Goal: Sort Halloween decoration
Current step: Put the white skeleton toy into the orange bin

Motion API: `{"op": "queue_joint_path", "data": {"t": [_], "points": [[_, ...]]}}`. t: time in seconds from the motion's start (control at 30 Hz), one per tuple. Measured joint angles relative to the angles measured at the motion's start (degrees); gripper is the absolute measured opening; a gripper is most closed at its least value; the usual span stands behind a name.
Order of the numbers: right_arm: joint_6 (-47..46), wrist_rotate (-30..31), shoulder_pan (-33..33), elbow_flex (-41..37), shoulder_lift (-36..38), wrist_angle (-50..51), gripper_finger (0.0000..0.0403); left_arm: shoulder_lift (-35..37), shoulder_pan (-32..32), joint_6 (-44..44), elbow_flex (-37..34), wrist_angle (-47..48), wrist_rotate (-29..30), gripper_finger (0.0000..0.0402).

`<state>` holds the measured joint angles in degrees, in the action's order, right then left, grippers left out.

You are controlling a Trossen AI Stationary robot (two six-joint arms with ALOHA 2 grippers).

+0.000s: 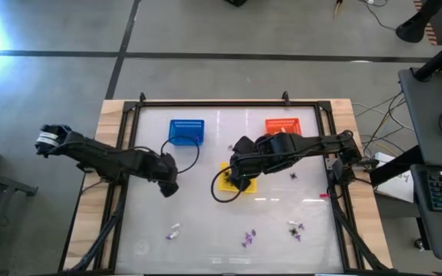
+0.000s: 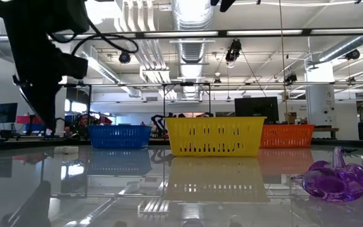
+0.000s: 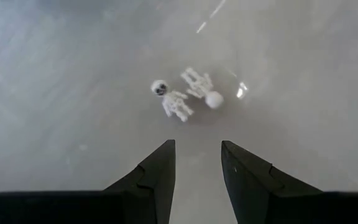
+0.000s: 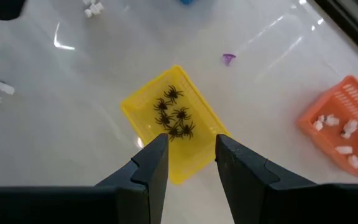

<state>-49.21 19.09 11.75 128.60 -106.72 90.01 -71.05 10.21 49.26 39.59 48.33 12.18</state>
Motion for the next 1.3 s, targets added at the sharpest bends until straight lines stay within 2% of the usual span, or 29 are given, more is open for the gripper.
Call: {"op": "queue_joint_path", "data": {"t": [0.13, 0.3, 0.6, 0.8, 1.03, 1.3], "points": [[3.58, -0.02, 0.0, 0.45, 0.05, -0.02, 0.0125, -3.55, -3.15, 2.49, 0.0, -2.4, 0.03, 0.0112], [7.29, -2.47, 0.0, 0.45, 0.11, 0.0, 0.0125, -7.92, -7.04, 3.01, 0.0, -4.21, -3.47, 0.0112], [15.55, -4.52, 0.0, 0.45, 0.22, -0.01, 0.0125, -14.23, -8.37, 4.45, 0.19, -11.66, -3.61, 0.0112], [18.69, -4.54, 0.0, 0.45, 0.3, 0.0, 0.0125, -18.9, -8.49, 7.19, 0.82, -10.44, -3.45, 0.0095], [19.76, -4.49, -0.02, 0.47, 0.52, 0.01, 0.0125, -15.68, -8.39, 3.92, 0.18, -9.51, -4.58, 0.0015], [18.8, -4.07, -0.02, 0.47, 0.52, -0.01, 0.0125, -6.61, -8.45, -1.27, -0.09, -4.06, -6.07, 0.0003]]}}
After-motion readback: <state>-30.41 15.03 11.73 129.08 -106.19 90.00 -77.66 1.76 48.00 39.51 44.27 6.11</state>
